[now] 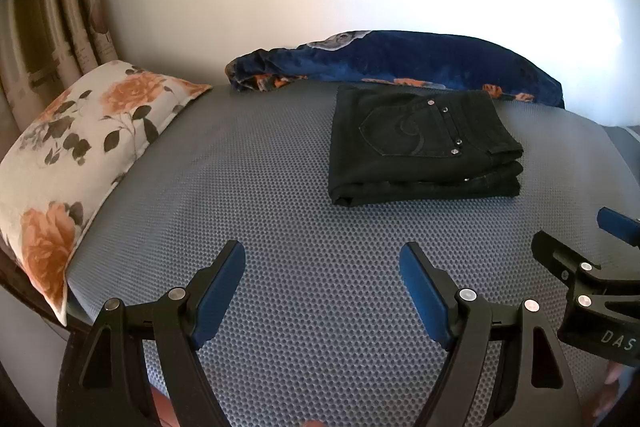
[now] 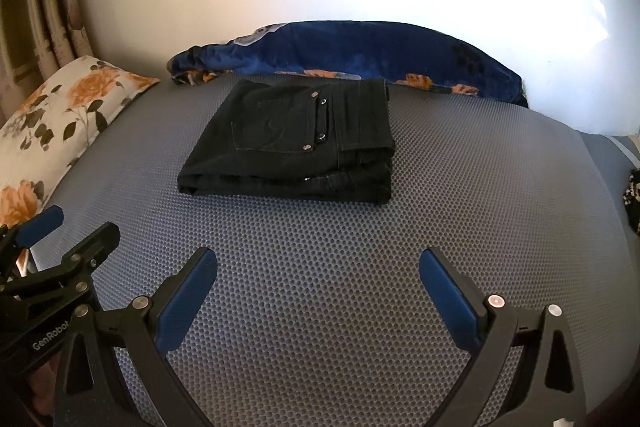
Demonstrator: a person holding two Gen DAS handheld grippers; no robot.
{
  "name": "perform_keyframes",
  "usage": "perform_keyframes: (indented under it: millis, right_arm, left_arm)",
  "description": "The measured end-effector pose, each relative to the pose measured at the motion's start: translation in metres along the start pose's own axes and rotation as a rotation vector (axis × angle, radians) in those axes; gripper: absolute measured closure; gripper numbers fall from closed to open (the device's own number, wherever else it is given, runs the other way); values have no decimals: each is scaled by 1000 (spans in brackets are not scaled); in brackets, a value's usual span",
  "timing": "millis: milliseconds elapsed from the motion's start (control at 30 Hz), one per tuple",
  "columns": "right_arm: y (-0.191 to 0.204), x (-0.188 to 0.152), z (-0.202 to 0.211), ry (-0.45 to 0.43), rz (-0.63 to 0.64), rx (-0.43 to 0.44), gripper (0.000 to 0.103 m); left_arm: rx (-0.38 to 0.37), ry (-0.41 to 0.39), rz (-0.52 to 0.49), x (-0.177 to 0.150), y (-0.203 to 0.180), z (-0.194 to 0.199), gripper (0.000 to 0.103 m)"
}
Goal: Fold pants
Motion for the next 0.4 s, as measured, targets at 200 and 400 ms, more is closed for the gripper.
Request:
perform_keyframes:
  millis: [200, 400]
  right_arm:
    - [0, -3, -2, 10, -3, 1, 3]
    - [-1, -3, -2, 12, -11, 1, 3]
  left_arm:
    - [-5, 9, -5, -2, -1, -1, 23]
    - [-14, 10, -11, -1, -2, -2, 23]
Point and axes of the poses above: each gripper's, at about its wrist camera, not at the fingertips, and z roughly against the way its jaws point, y to its left, x to its top, the point moved 9 cm from there along -z, roughly the way its jaws point, and after that the axes turned 11 degrees about -y, right-handed, at the moved point
